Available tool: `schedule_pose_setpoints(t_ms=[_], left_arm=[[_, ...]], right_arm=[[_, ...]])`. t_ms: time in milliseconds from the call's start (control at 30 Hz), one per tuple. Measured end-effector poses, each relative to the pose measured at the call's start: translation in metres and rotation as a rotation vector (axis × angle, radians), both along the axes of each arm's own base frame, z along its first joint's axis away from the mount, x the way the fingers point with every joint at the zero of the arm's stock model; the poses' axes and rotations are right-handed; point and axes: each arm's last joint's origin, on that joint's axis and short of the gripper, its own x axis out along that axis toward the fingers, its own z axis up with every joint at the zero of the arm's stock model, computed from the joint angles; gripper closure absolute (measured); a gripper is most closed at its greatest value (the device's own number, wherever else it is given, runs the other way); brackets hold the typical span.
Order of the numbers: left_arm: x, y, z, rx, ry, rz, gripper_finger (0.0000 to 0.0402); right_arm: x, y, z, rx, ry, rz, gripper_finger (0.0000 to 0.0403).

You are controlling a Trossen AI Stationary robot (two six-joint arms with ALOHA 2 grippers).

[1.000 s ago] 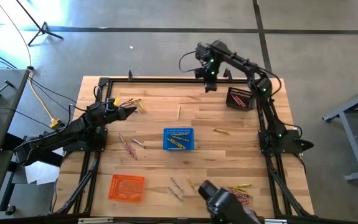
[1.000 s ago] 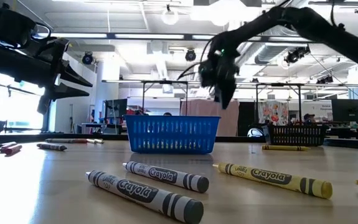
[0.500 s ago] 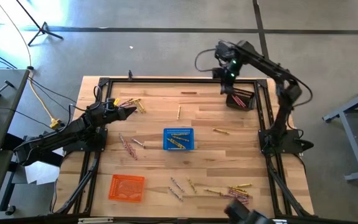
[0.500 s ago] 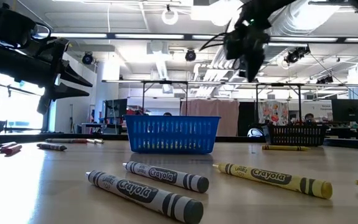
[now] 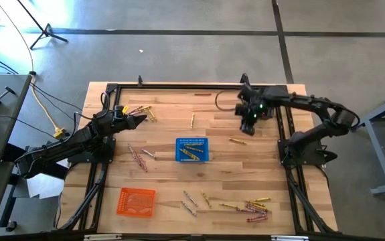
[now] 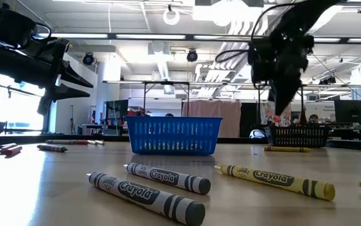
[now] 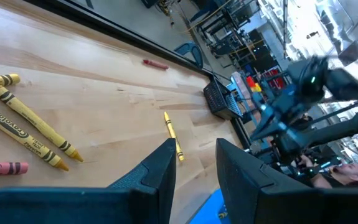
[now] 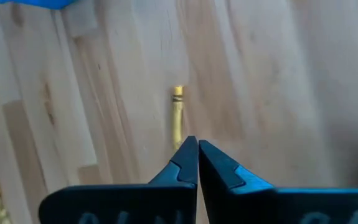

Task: Sort crayons
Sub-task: Put the yellow crayon into the blue basket

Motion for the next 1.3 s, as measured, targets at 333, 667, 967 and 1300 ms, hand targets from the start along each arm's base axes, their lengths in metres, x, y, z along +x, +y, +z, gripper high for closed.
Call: schedule_pose_setpoints(t_ms=[333,667,967,1300], left_arm=[[0.0,0.0,0.0,0.0,0.0,0.0,0.03],[0.0,0.0,0.0,0.0,0.0,0.0,0.03],[0.0,0.0,0.0,0.0,0.0,0.0,0.03],[0.0,0.0,0.0,0.0,0.0,0.0,0.03]], right_arm=[[0.0,0.033,-0.042,-0.024,0.058,0.017,0.0337],[0.007,0.05,-0.05,-0.285,0.109,0.143,0.025],[0.021,0.063,-0.047,-0.419,0.043,0.187,0.0245],[0.025,0.077,-0.047,-0.393,0.036,0.179,0.0245]])
